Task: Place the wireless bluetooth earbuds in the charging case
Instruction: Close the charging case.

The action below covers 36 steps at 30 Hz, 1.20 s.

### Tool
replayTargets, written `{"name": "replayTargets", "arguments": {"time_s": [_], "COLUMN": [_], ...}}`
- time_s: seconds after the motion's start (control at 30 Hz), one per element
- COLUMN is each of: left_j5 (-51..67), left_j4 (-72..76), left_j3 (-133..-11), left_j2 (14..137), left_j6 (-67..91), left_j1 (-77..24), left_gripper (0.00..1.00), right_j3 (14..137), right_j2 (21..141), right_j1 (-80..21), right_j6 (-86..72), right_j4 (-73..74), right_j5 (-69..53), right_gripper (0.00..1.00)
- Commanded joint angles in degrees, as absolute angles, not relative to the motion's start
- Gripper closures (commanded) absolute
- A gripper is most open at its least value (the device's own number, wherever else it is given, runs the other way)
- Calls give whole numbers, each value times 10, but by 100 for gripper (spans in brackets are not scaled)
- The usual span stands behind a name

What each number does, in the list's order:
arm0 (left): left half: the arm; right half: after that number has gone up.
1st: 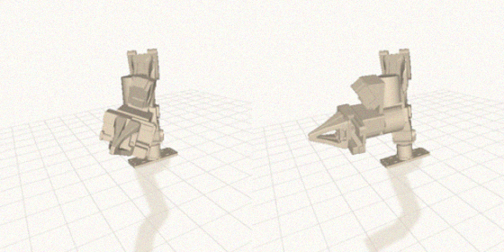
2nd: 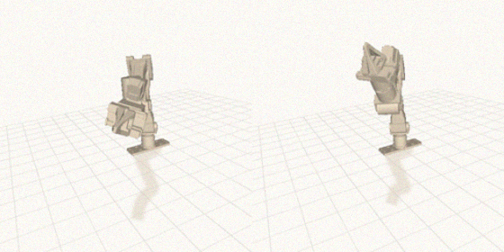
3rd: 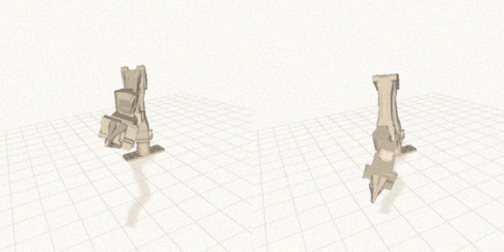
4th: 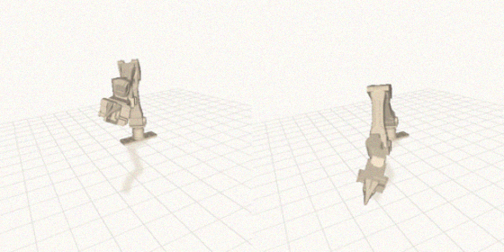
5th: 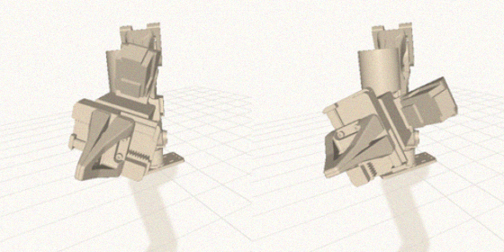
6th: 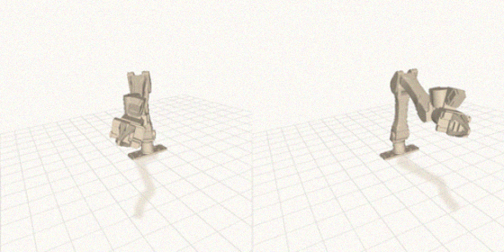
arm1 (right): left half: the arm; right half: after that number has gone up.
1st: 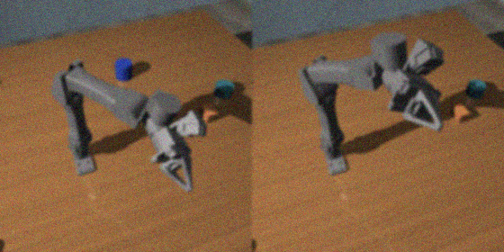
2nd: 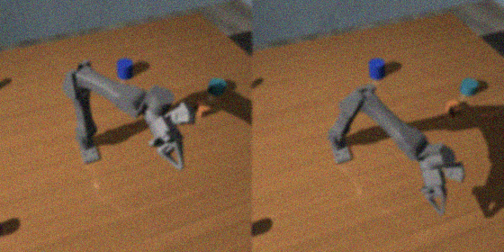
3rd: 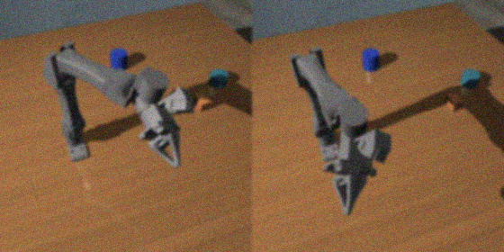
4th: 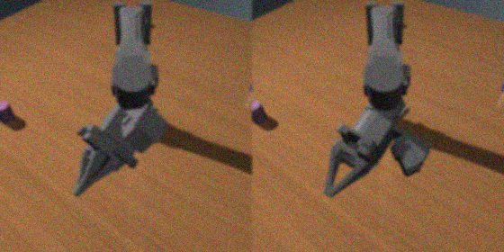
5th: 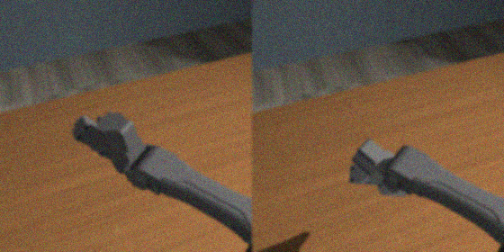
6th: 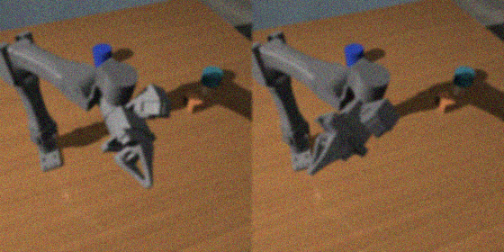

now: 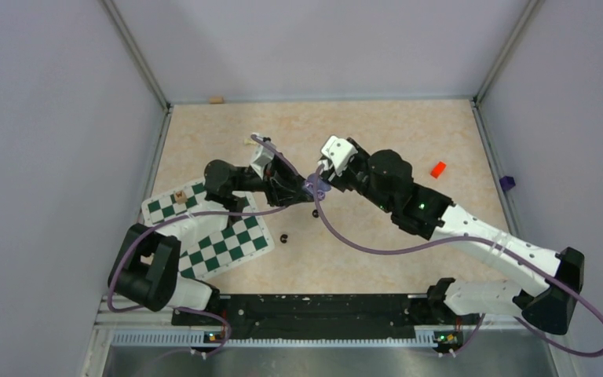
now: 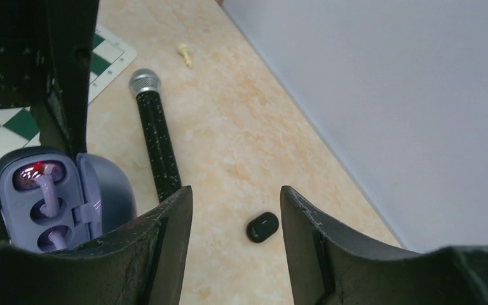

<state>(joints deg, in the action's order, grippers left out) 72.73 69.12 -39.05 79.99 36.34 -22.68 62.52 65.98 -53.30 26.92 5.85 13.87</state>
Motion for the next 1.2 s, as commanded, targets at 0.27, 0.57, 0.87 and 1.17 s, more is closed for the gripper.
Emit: {"name": "replayTargets", "arguments": {"time_s": [0.27, 0.57, 0.87, 1.17], "left_j5": [747, 745, 745, 751], "left_j4": [684, 684, 685, 690], "left_j3": [-414, -414, -414, -414], "left_j2": [789, 788, 787, 782], "left_j6": [335, 334, 335, 340], "left_j1": [-236, -237, -239, -240], "left_gripper": [100, 100, 100, 100], "right_j3": [615, 647, 679, 696], "right_j2": [590, 590, 598, 625], "right_j1": [-525, -525, -523, -471], "right_j6": [285, 266, 240, 187], "right_j4": [97, 162, 199, 180], "right_j5": [15, -93, -165, -170], "right_gripper": [45, 44, 42, 15]}}
